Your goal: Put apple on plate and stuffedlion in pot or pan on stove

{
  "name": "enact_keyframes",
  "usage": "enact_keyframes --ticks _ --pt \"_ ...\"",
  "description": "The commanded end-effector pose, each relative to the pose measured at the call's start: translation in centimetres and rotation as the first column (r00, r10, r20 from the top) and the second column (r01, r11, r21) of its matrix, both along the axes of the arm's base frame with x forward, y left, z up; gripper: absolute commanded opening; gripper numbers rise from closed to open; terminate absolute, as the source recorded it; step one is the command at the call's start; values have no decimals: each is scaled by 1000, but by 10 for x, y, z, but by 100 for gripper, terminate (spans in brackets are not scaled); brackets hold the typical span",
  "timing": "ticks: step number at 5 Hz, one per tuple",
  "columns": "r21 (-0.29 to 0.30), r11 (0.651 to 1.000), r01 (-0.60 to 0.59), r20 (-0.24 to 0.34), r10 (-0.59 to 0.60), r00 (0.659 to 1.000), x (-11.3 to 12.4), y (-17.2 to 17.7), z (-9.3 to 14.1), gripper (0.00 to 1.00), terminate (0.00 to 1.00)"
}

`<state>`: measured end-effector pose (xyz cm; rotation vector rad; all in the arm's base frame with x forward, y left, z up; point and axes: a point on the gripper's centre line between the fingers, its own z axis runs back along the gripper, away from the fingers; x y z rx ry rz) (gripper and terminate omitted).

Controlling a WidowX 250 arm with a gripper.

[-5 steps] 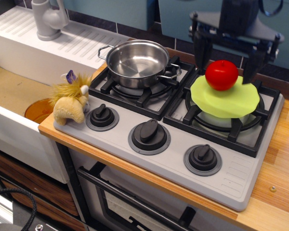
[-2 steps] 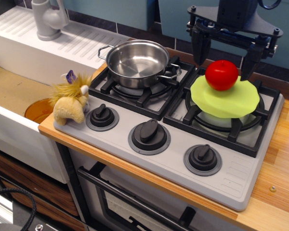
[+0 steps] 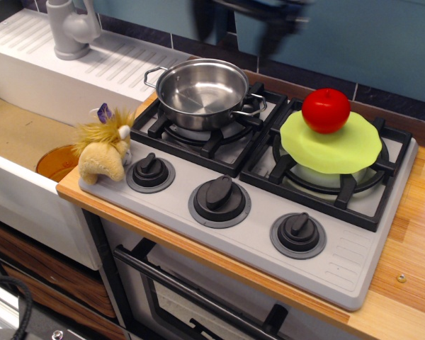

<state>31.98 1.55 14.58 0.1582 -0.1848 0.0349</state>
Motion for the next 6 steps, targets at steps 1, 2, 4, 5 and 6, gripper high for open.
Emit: enact_keyframes --ticks 1,2,4,5,6 --pt "66 997 -27 78 21 997 -19 53 12 100 0" --pt "47 998 -29 98 25 995 -33 72 -4 100 0" --pt "60 997 -44 146 35 989 -45 104 -30 100 0" --pt "60 997 -44 146 35 989 -45 104 -30 100 0" --pt "60 997 -44 146 35 989 -45 104 -30 100 0"
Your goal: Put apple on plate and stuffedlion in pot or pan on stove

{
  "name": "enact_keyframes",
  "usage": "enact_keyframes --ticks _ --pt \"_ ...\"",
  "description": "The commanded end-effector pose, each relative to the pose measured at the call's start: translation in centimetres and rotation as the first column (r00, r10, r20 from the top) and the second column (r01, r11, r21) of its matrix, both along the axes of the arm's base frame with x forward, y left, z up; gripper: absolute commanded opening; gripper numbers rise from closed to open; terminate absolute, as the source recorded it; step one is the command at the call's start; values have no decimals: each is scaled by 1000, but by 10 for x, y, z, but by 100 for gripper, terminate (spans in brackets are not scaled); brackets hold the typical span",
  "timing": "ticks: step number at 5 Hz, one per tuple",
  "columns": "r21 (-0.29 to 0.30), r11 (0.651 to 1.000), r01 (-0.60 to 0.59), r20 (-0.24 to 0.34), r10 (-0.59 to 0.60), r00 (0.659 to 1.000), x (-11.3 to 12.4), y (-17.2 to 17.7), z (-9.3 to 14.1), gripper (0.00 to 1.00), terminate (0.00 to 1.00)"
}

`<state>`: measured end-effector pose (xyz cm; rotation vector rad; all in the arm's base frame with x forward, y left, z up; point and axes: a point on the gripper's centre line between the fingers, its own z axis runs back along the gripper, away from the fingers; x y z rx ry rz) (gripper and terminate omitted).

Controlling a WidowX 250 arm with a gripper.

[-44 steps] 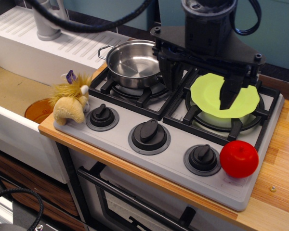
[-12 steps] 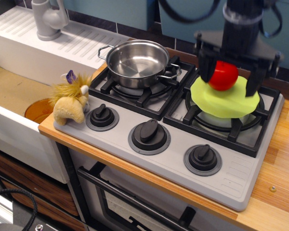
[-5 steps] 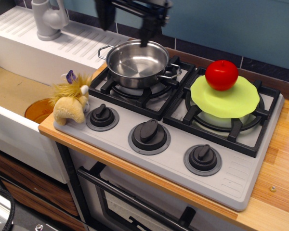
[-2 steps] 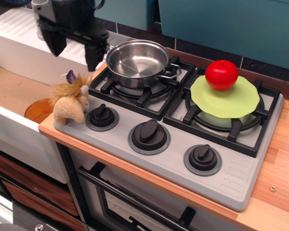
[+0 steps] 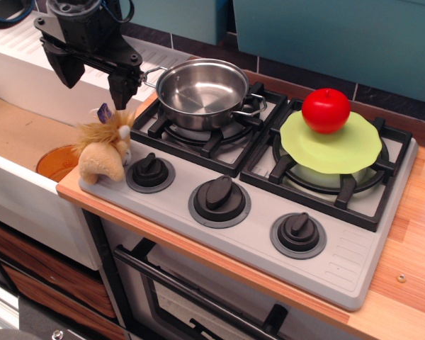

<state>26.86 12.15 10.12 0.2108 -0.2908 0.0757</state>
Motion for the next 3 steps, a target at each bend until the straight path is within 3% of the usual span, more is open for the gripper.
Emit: enact_keyframes --ticks 1,3 --pt "13 1000 -2 37 2 999 6 -2 14 100 0" --pt "52 997 -56 107 51 993 17 -25 -11 100 0"
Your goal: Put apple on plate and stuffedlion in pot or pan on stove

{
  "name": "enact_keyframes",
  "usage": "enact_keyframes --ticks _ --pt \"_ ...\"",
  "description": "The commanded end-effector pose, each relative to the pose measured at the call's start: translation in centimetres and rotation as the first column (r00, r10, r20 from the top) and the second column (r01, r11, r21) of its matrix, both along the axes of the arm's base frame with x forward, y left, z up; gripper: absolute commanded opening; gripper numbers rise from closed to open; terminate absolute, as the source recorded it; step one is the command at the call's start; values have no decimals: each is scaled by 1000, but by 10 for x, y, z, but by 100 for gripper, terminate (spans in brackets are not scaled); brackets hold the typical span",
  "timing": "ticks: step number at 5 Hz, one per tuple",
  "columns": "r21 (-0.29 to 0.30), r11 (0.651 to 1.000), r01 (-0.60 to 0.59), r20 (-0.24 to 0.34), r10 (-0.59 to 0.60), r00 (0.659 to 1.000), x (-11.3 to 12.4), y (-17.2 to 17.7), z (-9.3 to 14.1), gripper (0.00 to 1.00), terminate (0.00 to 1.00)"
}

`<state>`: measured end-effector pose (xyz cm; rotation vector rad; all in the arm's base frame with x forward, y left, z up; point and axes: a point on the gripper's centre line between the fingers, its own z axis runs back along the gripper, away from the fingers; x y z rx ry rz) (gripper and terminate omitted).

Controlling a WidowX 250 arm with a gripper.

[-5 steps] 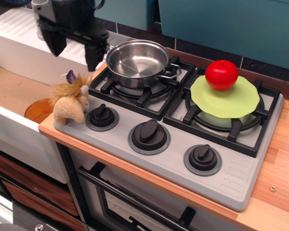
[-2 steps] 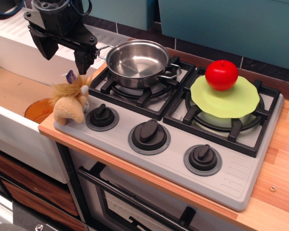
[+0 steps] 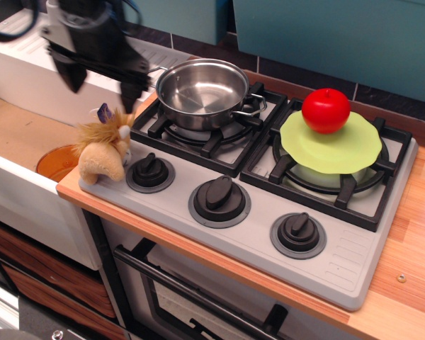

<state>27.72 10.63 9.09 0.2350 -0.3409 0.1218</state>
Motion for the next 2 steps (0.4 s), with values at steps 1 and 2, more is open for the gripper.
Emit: enact_keyframes --ticks 1,2 --pt "44 999 -27 76 24 997 4 -16 -16 100 0" --pt "57 998 -29 99 23 995 -2 -15 -24 100 0"
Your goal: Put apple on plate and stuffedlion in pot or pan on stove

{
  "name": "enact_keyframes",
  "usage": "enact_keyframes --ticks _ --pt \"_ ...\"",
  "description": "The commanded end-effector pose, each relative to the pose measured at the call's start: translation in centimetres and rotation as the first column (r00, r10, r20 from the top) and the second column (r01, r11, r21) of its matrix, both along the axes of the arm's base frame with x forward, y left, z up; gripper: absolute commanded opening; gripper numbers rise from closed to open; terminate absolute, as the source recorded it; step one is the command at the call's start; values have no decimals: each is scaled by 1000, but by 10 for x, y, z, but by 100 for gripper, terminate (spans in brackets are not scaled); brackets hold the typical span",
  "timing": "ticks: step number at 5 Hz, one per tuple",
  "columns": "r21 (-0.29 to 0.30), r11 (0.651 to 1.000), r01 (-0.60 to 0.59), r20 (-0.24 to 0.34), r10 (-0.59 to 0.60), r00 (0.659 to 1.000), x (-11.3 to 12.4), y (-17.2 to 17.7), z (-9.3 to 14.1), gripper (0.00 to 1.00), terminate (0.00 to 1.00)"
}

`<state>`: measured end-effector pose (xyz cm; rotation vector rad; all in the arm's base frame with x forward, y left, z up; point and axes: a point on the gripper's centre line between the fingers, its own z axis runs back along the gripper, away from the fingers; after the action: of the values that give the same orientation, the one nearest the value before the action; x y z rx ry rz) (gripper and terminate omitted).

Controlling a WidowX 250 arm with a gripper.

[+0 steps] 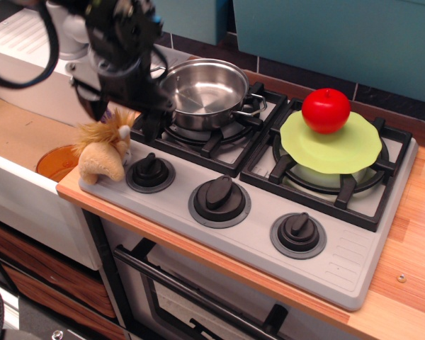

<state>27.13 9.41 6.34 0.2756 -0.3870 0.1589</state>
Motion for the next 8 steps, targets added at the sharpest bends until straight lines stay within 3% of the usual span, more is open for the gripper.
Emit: enact_keyframes --ticks 1,4,5,6,8 --pt "35 999 18 47 -20 999 -3 8 5 100 0" --pt "30 999 25 93 -27 995 -6 32 -24 100 0" --pt "7 1000 6 84 -7 996 1 26 -41 0 0" --pt "-14 1000 -12 50 12 999 7 19 -37 0 0" --pt "4 1000 -15 -51 15 999 23 18 34 0 0"
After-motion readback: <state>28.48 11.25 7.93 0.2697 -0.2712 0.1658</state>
